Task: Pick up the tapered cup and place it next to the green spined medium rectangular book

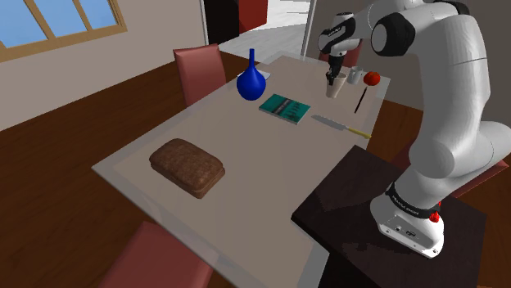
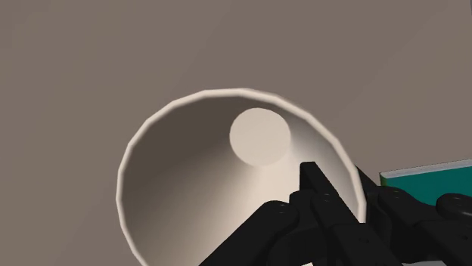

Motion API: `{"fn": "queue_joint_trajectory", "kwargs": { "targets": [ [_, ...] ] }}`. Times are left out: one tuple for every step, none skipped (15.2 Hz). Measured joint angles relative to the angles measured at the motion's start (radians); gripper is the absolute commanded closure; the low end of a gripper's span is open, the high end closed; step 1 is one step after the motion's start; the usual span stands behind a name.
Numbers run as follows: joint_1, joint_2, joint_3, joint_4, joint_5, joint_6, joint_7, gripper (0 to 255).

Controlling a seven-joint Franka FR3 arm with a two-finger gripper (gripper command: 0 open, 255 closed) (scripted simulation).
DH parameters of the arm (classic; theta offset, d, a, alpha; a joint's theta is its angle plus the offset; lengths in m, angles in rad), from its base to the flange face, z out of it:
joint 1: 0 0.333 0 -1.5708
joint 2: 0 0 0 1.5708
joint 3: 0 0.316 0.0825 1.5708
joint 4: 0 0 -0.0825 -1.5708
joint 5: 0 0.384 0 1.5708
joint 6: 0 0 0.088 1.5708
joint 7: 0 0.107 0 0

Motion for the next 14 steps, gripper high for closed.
{"fn": "queue_joint_trajectory", "kwargs": {
  "targets": [
    [0.000,0.005,0.001,-0.007,0.001,0.012,0.000,255],
    [-0.004,0.015,0.002,-0.007,0.003,0.022,-0.002,255],
    [-0.004,0.022,0.004,-0.009,0.005,0.031,-0.001,255],
    [-0.005,0.030,0.005,-0.011,0.006,0.040,-0.001,255],
    [-0.006,0.037,0.006,-0.011,0.007,0.048,0.000,255],
    [-0.006,0.045,0.008,-0.012,0.009,0.056,0.001,255],
    [-0.007,0.053,0.009,-0.011,0.010,0.063,0.001,255],
    [-0.009,0.064,0.011,-0.007,0.012,0.070,0.001,255],
    [-0.010,0.073,0.012,-0.005,0.013,0.078,0.002,255],
    [-0.010,0.075,0.013,-0.010,0.014,0.084,0.002,255],
    [-0.010,0.076,0.013,-0.012,0.014,0.087,0.002,255],
    [-0.010,0.076,0.013,-0.012,0.014,0.088,0.002,255],
    [-0.010,0.076,0.013,-0.013,0.014,0.089,0.002,255],
    [-0.010,0.077,0.013,-0.013,0.014,0.089,0.002,255]
  ]
}}
